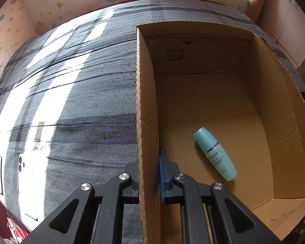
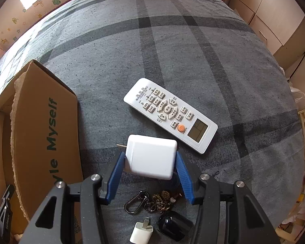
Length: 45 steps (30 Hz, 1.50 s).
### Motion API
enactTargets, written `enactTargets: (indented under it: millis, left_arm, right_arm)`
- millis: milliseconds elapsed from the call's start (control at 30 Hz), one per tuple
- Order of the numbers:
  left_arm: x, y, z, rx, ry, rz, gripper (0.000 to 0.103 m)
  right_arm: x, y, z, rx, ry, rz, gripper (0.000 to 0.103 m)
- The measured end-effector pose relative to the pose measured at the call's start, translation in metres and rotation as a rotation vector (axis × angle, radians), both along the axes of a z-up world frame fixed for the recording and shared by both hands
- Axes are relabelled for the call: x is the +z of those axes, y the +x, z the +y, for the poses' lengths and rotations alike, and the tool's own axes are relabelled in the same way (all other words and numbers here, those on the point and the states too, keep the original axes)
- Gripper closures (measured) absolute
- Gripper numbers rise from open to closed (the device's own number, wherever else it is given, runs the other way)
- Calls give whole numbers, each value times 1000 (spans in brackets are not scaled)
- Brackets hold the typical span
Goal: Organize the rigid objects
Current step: 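Carry the white charger into the box with the right tool and release it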
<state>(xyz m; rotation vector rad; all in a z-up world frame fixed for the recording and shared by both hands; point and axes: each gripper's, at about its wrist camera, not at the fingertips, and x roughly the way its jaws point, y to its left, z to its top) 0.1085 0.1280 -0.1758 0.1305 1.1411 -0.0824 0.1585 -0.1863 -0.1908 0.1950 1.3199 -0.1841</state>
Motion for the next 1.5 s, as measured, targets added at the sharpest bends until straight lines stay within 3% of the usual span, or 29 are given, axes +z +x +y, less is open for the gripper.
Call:
enactTargets:
  millis: [800, 1233, 1500]
  left_arm:
    - [3, -4, -3, -1, 6, -11, 90]
    - [2, -4, -2, -2, 3, -11, 90]
    - [2, -4, -4, -3, 13, -11, 90]
  right_arm:
    - [79, -33, 32, 118, -42, -84, 48]
    - [124, -27, 88, 251, -34, -173, 48]
    - [124, -20, 129, 316, 4, -182, 48]
